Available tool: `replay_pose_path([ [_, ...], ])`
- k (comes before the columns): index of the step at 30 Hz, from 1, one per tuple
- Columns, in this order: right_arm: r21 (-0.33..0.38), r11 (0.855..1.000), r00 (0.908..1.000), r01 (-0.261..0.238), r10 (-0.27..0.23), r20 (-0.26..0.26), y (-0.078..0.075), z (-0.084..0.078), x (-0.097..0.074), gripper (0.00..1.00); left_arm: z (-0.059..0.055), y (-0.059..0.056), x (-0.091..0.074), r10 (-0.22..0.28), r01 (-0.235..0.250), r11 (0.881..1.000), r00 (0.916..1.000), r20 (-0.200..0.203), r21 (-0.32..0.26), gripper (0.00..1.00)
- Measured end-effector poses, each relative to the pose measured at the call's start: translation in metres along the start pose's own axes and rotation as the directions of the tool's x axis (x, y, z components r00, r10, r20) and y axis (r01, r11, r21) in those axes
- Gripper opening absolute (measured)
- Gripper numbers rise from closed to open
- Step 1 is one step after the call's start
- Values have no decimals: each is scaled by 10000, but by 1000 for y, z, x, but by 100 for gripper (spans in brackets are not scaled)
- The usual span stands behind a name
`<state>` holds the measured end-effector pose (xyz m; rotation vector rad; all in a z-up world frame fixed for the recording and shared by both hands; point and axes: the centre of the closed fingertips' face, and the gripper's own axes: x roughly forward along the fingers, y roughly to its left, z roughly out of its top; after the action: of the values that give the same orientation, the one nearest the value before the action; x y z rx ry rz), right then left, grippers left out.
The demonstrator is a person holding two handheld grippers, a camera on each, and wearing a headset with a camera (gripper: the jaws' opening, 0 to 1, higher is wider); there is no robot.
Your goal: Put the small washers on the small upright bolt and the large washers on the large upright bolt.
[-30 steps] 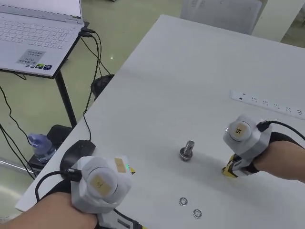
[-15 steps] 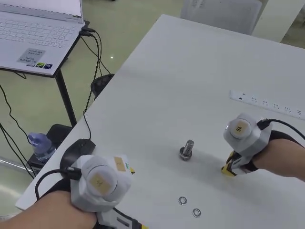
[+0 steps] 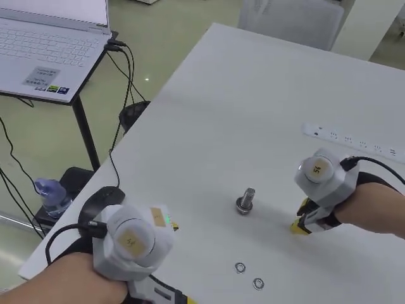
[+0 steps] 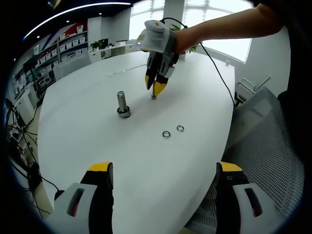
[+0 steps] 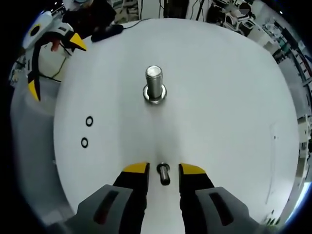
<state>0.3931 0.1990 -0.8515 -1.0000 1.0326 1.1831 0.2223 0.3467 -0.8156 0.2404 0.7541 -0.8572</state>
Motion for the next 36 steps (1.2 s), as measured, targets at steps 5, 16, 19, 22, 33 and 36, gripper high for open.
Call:
replay_pose_path([
  [5,-303,9995,9991,69,-56,432,7,15,-10,25,3,-1,-3,38,-38,10000,9999,104,-14,87],
  [16,-1176,9929,9947,-175,292,982,41,39,-20,27,6,-1,-9,158,-159,9999,9997,210,50,88],
  [19,-1404,9897,9936,-262,413,1056,50,41,-21,28,6,-1,-11,211,-213,9997,9997,149,149,88],
  [22,-1626,9861,9923,-352,538,1115,62,43,-23,28,7,-1,-12,217,-219,9997,9996,168,133,88],
  [33,-2247,9709,9908,-825,1043,867,104,37,-18,28,9,-4,-14,252,-257,9994,9995,200,212,87],
  [36,-2261,9699,9900,-899,1118,859,114,33,-15,28,8,-5,-14,273,-277,9994,9994,205,200,87],
])
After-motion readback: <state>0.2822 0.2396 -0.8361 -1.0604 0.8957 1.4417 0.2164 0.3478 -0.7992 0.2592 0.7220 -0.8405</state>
